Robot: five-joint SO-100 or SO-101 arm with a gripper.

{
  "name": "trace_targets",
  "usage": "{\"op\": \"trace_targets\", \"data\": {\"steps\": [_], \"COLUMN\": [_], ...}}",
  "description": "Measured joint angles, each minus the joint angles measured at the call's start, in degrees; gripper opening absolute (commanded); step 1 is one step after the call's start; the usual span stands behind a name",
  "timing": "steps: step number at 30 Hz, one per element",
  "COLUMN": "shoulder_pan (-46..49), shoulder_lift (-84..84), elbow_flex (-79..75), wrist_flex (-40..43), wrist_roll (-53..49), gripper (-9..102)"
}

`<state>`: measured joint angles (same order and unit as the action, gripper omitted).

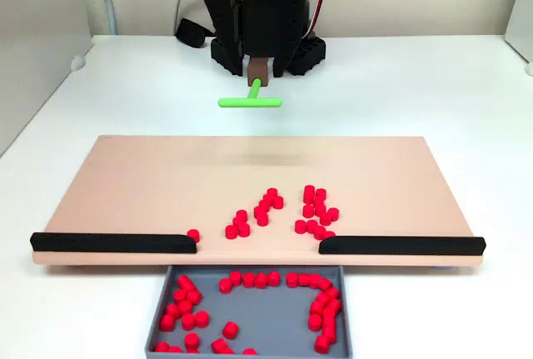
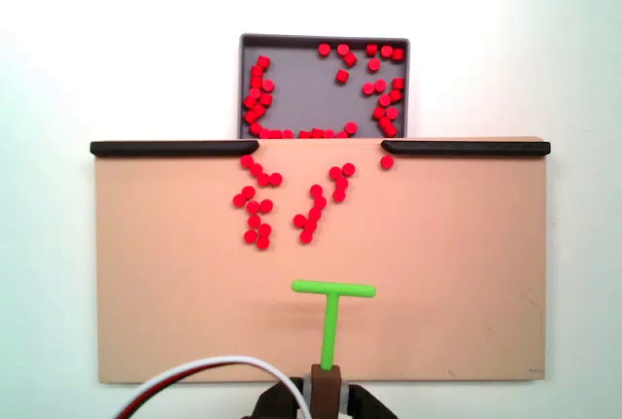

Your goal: Gather the right side granules

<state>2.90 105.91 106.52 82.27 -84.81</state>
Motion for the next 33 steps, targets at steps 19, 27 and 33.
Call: {"op": "trace_targets", "data": {"steps": [19, 27, 33], "shoulder_pan": [1.76, 1.76, 1.76], "shoulder_lift": [-1.32, -1.32, -1.32], "elbow_flex": [0.00, 0.00, 0.00], "wrist_flex": [0.00, 0.00, 0.00], "wrist_roll": [-2.55, -2.55, -2.55], "gripper": [0, 0, 0]}}
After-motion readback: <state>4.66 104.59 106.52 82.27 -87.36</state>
